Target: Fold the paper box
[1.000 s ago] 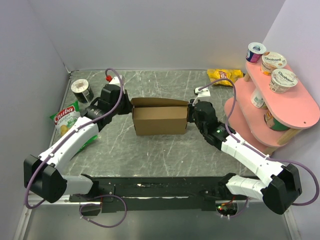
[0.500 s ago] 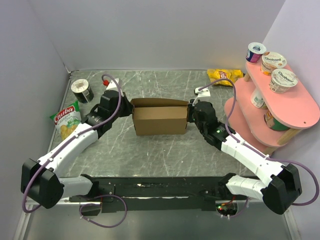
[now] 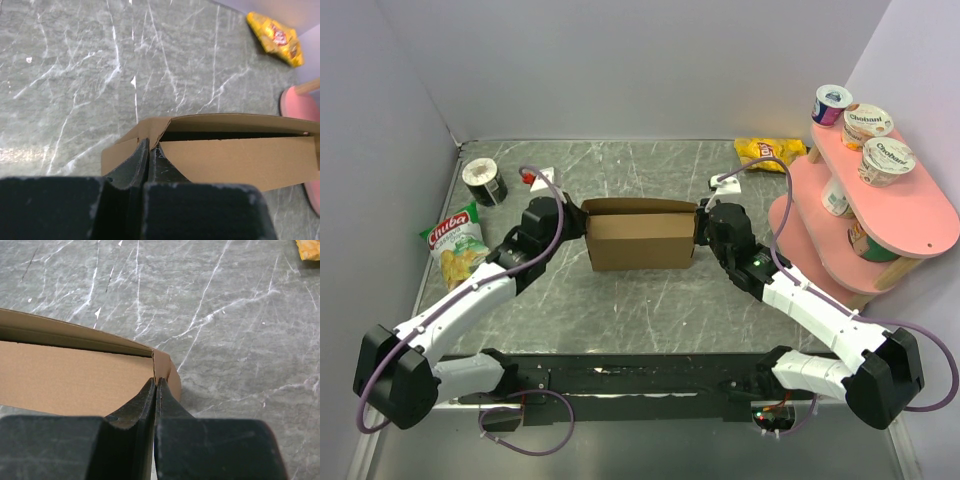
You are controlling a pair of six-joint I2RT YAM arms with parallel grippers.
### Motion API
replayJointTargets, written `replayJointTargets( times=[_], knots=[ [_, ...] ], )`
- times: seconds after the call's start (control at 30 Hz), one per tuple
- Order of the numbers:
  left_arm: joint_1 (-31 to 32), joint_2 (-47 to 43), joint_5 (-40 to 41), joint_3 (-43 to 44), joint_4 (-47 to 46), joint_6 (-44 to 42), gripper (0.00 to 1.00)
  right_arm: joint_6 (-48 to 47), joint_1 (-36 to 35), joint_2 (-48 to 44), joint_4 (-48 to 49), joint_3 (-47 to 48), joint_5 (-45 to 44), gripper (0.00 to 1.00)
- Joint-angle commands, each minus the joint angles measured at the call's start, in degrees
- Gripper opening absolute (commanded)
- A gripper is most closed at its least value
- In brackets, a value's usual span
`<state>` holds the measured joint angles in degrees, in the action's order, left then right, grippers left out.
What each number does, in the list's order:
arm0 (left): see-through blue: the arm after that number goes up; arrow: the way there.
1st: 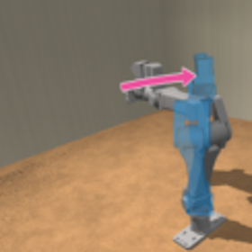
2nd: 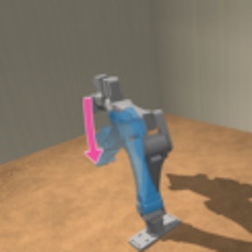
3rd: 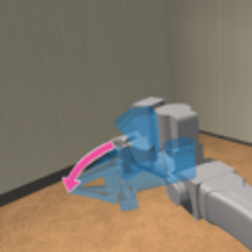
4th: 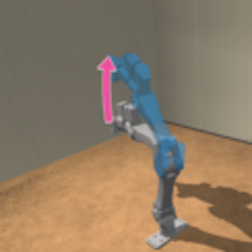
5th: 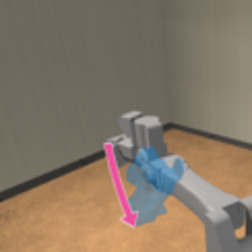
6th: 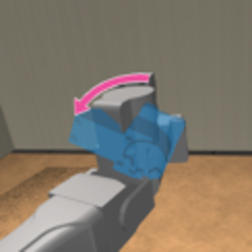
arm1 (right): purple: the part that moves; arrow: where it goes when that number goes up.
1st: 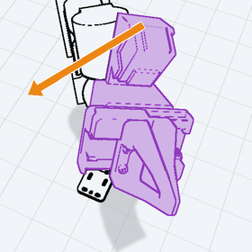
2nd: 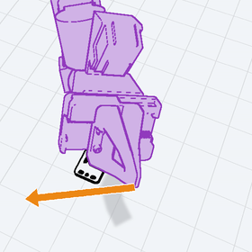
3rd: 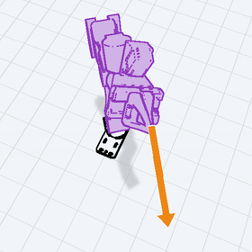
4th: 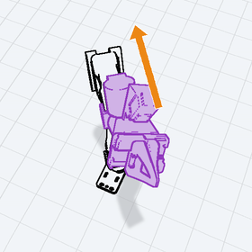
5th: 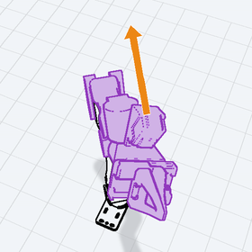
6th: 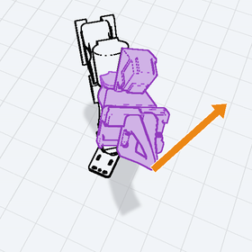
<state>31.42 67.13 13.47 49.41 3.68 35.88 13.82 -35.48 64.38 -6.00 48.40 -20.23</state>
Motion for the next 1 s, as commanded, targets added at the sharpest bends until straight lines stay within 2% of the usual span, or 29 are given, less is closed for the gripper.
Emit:
replayJointTargets(
  times=[0.0,0.27,0.5,0.97],
  knots=[
    [3.03,0.9,-3.72,-7.65,4.67,2.53,0.01,1.03,-1.17,2.59,-11.49,-3.4,5.38,0.0],
    [3.91,0.9,-1.87,-12.31,4.14,2.53,0.01,1.03,-1.08,2.33,-11.84,-3.23,5.38,0.0],
    [3.91,0.8,-4.25,-16.97,0.54,4.37,0.01,1.03,-1.08,2.33,-12.1,-3.14,5.2,0.0],
    [3.91,1.42,2.43,-20.75,3.0,8.51,0.01,1.65,-1.08,0.31,-9.12,-8.14,3.44,0.0]
  ],
)
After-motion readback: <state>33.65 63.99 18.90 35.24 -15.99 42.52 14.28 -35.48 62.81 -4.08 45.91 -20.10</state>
